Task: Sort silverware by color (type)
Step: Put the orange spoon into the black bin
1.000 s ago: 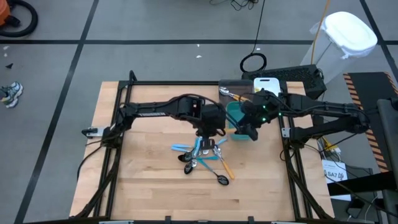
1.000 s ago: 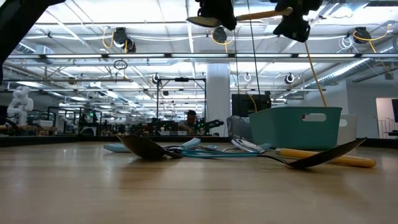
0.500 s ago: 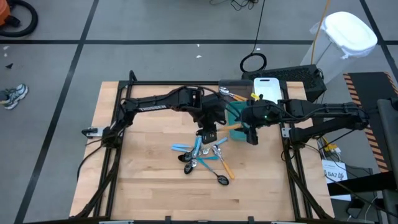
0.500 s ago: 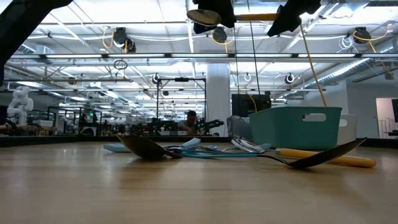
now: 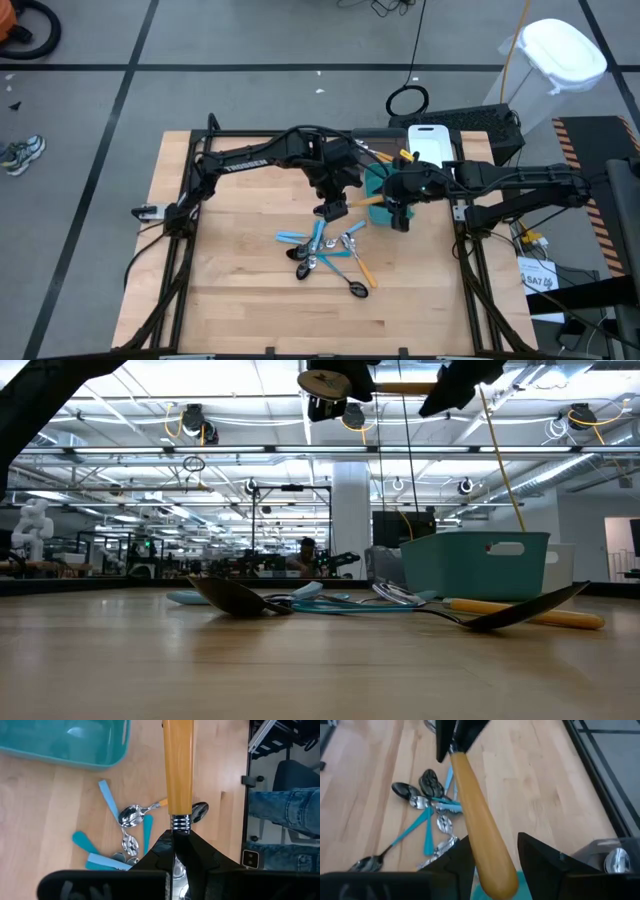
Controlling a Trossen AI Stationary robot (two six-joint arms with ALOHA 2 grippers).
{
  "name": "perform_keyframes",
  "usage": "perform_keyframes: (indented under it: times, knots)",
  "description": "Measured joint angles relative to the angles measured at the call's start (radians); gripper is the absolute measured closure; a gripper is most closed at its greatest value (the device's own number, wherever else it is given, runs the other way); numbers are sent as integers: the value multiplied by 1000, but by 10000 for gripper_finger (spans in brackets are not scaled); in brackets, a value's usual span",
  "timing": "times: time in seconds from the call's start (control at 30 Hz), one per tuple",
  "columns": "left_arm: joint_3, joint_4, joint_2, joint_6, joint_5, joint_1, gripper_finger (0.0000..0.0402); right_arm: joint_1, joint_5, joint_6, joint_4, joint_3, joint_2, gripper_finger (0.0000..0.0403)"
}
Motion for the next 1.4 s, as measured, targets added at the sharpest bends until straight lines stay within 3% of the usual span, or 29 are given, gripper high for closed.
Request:
perform_keyframes:
  times: [0.33,0.73,0.97,1.07,1.23,1.4]
  knots:
    - [0,0,0,42,-7,-3,382,0,-109,111,21,0,0,261]
    - [0,0,0,117,-25,-16,382,1,-186,186,52,0,0,331]
    - [0,2,0,126,-47,-29,381,1,-213,214,43,0,0,334]
    - [0,9,0,124,-136,-42,356,0,-204,221,31,0,0,334]
    - [0,14,0,147,-305,-76,267,0,-180,247,-12,0,0,334]
    - [0,23,0,36,-437,-102,195,0,-153,248,-102,0,-8,334]
